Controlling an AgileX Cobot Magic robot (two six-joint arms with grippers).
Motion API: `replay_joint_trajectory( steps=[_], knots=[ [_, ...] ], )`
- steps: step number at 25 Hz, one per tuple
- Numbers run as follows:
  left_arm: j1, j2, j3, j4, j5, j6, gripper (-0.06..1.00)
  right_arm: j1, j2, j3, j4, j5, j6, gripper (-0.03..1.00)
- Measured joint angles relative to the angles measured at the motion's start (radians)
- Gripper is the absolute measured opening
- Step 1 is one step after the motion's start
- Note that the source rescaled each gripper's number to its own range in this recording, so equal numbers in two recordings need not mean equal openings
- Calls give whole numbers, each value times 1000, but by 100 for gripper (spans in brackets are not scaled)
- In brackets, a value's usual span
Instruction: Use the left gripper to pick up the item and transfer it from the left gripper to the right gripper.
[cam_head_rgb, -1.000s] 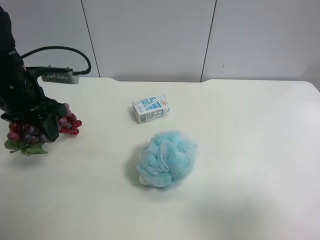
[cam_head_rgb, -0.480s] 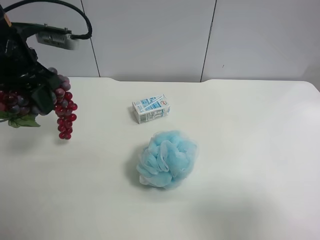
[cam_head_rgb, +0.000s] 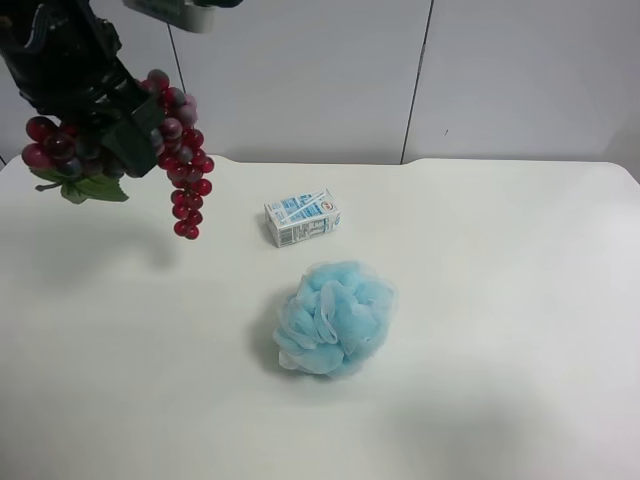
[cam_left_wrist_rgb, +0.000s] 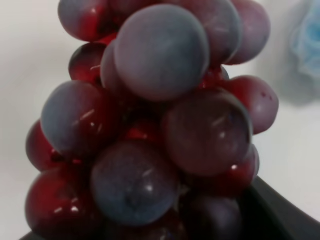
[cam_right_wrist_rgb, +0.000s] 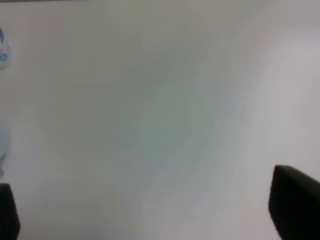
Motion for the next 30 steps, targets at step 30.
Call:
replay_joint_trajectory(
  steps=[30],
  knots=[
    [-368, 0, -55, -80, -125, 490, 2, 0, 0, 0, 0, 0, 0, 100]
  ],
)
